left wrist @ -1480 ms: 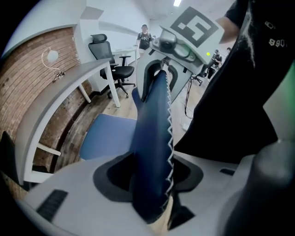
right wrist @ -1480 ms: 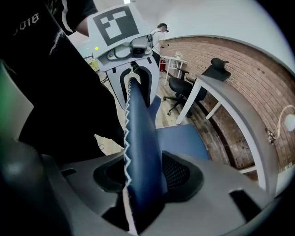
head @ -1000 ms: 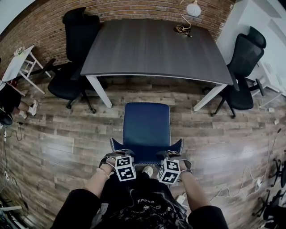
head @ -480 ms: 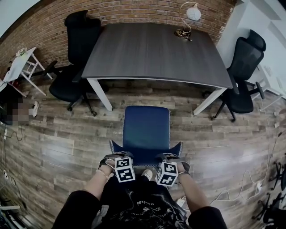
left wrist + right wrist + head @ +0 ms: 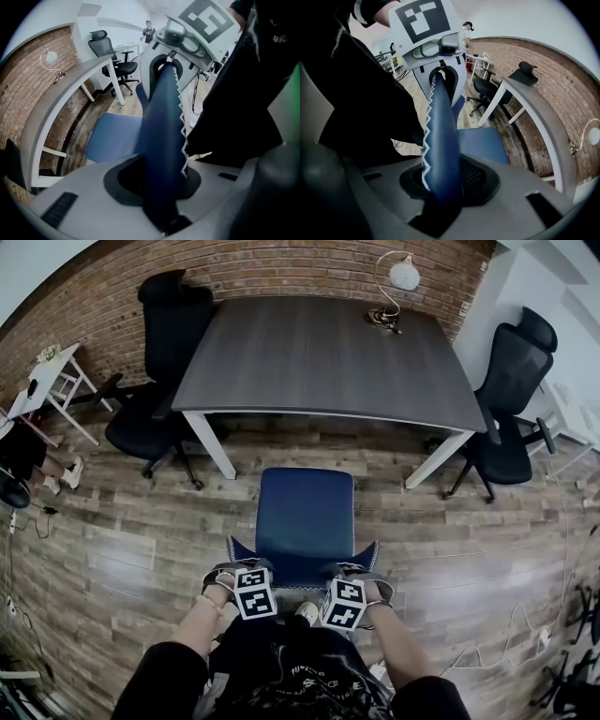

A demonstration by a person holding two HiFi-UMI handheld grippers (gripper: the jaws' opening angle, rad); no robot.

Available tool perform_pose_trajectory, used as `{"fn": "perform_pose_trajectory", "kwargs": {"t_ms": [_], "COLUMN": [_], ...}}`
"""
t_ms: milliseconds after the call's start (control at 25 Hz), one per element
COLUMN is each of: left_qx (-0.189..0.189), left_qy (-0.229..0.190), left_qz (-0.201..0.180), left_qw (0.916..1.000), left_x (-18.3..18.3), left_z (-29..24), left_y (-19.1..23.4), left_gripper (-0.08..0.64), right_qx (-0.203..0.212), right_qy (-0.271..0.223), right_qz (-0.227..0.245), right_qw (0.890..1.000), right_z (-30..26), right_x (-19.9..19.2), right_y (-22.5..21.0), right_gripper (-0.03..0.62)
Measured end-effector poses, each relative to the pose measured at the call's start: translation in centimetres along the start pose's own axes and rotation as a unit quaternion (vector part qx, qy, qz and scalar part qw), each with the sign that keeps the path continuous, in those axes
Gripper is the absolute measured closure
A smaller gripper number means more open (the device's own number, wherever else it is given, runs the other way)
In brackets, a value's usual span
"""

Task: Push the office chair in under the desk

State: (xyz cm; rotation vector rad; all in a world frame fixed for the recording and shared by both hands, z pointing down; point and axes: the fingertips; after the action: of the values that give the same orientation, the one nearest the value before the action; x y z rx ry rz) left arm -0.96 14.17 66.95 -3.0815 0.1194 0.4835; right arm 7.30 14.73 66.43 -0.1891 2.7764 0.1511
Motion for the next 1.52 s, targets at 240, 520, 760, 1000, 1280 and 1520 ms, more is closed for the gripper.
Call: {"fn": "perform_pose_trajectory", "kwargs": {"t_ms": [240, 520, 760, 1000, 1280, 1520], "left_qx": [0.006, 0.005, 0.005, 0.004, 0.008, 0.010], "left_qy": [0.000, 0.004, 0.004, 0.003, 0.001, 0.006], "left_qz": [0.005, 0.004, 0.002, 0.001, 0.001, -0.003], "left_qw": [1.0000, 1.0000, 1.0000, 1.0000, 1.0000, 0.9999], "left_x": [0.7, 0.4, 0.4, 0.7, 0.9, 1.5], "left_z": [0.0, -0.3, -0.6, -0.7, -0.8, -0.8], "left_y": [1.1, 1.5, 2.1, 3.5, 5.1, 6.7], "left_gripper": [0.465, 0.465, 0.463, 0.463, 0.462, 0.462], "right_qx": [0.000, 0.002, -0.002, -0.006, -0.003, -0.005], "right_qy": [0.001, 0.002, 0.003, 0.005, 0.007, 0.007], "right_qz": [0.001, -0.003, -0.004, -0.006, -0.010, -0.017], "right_qw": [1.000, 1.000, 1.000, 1.000, 1.000, 1.000], "right_z": [0.2, -0.2, -0.5, -0.6, -0.8, -0.6], "right_x": [-0.3, -0.2, -0.3, -0.3, -0.2, -0.4], "right_y": [-1.2, -1.4, -2.1, -3.7, -5.1, -6.8], "right_gripper": [0.487, 0.486, 0.486, 0.486, 0.486, 0.486]}}
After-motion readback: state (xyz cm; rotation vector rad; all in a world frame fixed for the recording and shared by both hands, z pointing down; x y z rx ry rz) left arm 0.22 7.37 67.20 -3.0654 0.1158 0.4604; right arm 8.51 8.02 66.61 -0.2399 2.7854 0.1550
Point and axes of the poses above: the fingertips, and each gripper's own axes: z backward along the fingers, y to its left, x out of its top, and after that the axes turned 1 degree about x, right-handed
